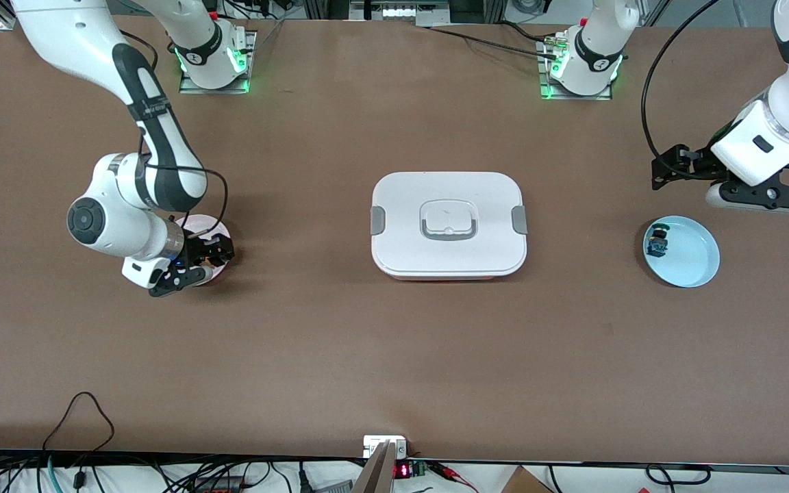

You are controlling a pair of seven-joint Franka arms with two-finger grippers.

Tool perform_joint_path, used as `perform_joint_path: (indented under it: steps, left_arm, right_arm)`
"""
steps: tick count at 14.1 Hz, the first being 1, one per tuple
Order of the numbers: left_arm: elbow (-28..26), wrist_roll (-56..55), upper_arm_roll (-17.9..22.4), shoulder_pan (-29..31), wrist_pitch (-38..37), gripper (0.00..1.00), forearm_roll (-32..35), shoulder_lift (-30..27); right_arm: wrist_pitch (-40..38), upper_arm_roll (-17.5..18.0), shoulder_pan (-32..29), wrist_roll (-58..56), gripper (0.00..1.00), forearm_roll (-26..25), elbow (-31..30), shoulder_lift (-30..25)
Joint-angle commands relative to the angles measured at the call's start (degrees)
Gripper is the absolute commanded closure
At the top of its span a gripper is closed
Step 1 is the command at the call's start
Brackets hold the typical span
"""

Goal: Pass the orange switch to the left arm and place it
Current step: 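Lift the orange switch with the right gripper over the white box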

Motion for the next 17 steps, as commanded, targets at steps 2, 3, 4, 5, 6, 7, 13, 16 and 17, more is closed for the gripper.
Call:
perform_joint_path:
  steps: [2, 3, 4, 5, 6, 7, 13, 16, 17]
  left_arm:
    - [1.63, -0.20, -0.06, 0.05, -1.31, 0.00, -1.51, 0.58]
    - [1.63, -0.20, -0.06, 0.31, -1.31, 0.00, -2.82, 0.58]
    - [1.63, -0.20, -0.06, 0.40, -1.57, 0.00, -3.09, 0.67]
    - [1.63, -0.11, -0.06, 0.66, -1.84, 0.00, -3.10, 0.67]
    - [1.54, -0.11, -0.06, 0.84, -2.01, 0.00, -3.18, 0.67]
    - [1.45, -0.20, 0.03, 1.02, -2.01, 0.00, -3.45, 0.67]
    - [1.54, -0.37, 0.56, 1.37, -3.85, 0.00, -7.48, 1.19]
    - [1.45, -0.20, 0.65, 3.39, -8.59, 0.00, -16.42, 1.98]
    - [1.45, -0.20, 0.65, 4.26, -10.08, 0.00, -19.94, 2.85]
  right_arm:
    - [-0.51, 0.37, 2.20, -21.46, 0.82, -0.50, 1.96, -2.90]
    - [-0.60, 2.03, 2.03, -24.99, 0.82, -0.06, 2.75, -3.77]
    - [-1.03, 3.44, 2.02, -27.03, 0.84, 1.51, 3.10, -4.22]
    - [-1.73, 5.02, 1.94, -29.57, 0.84, 5.27, 3.46, -5.53]
    - [-1.83, 6.77, 2.02, -33.69, 0.84, 11.75, 3.98, -5.98]
    - [-1.83, 7.92, 2.11, -38.60, 0.84, 18.60, 5.03, -5.98]
    - [-0.95, 15.13, 3.25, -53.58, 0.84, 46.84, 11.45, -4.93]
    - [2.20, 15.58, 7.46, -59.28, 0.84, 58.09, 12.77, -5.28]
    - [3.61, 15.58, 9.13, -63.13, 0.84, 64.92, 12.78, -5.28]
